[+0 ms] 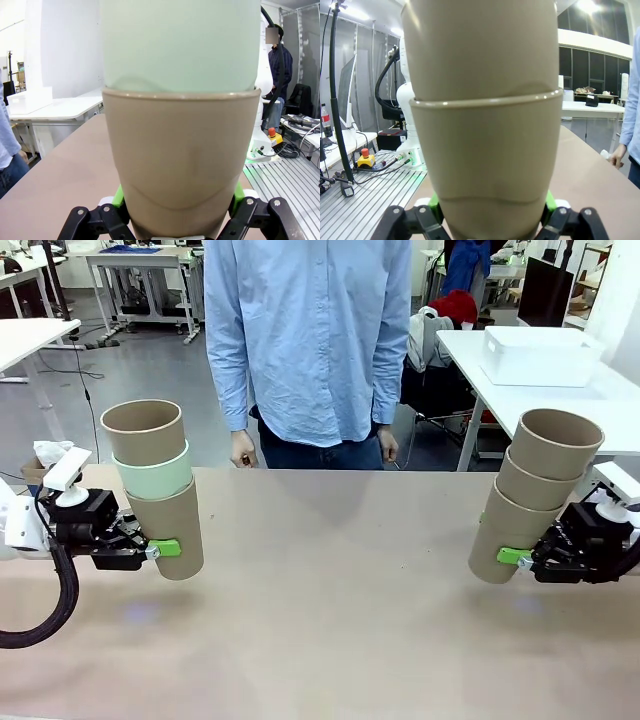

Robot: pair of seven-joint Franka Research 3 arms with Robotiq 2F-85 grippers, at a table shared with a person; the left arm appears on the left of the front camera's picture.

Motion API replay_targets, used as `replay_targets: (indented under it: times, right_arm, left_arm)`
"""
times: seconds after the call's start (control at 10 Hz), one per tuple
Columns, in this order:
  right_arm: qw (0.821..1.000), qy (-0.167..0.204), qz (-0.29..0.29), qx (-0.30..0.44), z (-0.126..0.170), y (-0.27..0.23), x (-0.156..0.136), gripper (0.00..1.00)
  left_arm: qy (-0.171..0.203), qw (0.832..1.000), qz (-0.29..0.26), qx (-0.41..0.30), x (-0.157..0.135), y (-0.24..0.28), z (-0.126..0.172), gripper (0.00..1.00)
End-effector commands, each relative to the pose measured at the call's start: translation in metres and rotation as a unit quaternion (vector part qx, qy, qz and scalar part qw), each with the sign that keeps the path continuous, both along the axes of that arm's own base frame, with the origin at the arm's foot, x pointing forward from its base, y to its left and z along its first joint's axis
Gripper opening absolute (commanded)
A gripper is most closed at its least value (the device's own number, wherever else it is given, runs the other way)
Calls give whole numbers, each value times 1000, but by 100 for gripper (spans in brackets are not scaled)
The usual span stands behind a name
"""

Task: Stack the cups and store them in the basket.
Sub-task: Place the stack of Reusable plastic cups into the Pantry Basket.

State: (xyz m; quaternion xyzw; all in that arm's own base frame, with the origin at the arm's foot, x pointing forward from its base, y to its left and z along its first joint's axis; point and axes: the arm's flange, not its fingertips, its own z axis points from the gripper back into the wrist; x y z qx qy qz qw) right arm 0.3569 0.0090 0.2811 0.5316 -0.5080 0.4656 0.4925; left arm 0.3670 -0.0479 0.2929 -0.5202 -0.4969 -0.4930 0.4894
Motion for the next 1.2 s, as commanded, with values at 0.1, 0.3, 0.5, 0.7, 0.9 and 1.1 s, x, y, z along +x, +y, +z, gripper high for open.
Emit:
replay_targets:
  times: [0.1, 0.3, 0.5, 0.7, 0.9, 1.1]
  right_arm:
    - [1000, -6, -7, 6, 4, 0, 2, 84]
    - [1000, -6, -7, 6, 4, 0, 2, 84]
    - [1000, -6, -7, 6, 4, 0, 2, 84]
    - [1000, -6, -7, 6, 4, 0, 2, 84]
    - [1000, -6, -7, 6, 4, 0, 2, 84]
    - [1000, -6, -7, 6, 4, 0, 2, 84]
  left_arm:
    - [-2, 1000, -2, -2, 0, -1, 5, 86]
    - [-2, 1000, -2, -2, 0, -1, 5, 86]
    - [-2, 1000, -2, -2, 0, -1, 5, 86]
    - [-2, 1000, -2, -2, 0, -1, 5, 86]
    - [-2, 1000, -2, -2, 0, -1, 5, 86]
    - [-2, 1000, -2, -2, 0, -1, 5, 86]
